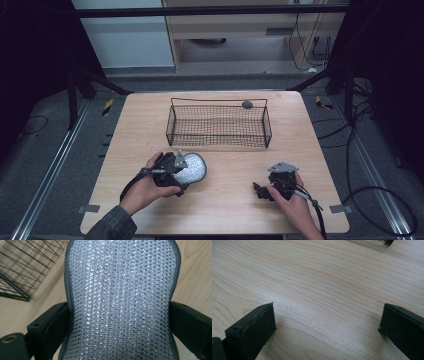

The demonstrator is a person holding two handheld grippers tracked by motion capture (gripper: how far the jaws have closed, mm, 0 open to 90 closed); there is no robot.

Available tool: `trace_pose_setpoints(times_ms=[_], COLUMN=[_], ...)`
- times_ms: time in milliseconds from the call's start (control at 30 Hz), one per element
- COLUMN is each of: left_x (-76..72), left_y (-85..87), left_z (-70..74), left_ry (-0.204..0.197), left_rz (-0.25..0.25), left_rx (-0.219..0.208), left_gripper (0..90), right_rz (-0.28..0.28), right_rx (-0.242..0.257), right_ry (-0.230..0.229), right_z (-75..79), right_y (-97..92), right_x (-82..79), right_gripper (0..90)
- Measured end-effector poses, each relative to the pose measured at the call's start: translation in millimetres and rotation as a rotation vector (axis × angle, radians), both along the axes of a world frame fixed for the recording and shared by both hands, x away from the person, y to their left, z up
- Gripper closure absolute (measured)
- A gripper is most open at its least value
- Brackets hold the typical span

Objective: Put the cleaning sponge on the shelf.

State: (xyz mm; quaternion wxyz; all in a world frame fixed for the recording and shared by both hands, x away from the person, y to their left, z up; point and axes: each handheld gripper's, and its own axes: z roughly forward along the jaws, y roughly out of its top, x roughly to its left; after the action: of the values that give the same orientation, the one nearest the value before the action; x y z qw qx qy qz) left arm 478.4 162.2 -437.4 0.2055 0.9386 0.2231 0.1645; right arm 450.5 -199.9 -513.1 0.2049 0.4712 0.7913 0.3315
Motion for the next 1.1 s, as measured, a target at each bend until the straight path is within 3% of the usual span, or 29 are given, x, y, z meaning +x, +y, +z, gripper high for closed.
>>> trace_pose_setpoints(times_ms=[433, 1100], left_x=[20.7, 55.7], left_y=[-10.3, -26.6], left_z=[31.7, 67.7], left_ry=[-0.108, -0.203], left_rz=[-0.032, -0.06], left_rx=[-0.006, 0.043], left_gripper=[4.8, 4.9], right_rz=[0.0, 0.0], right_rx=[0.001, 0.004], right_ry=[0.0, -0.002], right_z=[0.0, -0.2], right_y=[0.1, 0.0], right_x=[-0.1, -0.2], right_gripper=[0.4, 0.3])
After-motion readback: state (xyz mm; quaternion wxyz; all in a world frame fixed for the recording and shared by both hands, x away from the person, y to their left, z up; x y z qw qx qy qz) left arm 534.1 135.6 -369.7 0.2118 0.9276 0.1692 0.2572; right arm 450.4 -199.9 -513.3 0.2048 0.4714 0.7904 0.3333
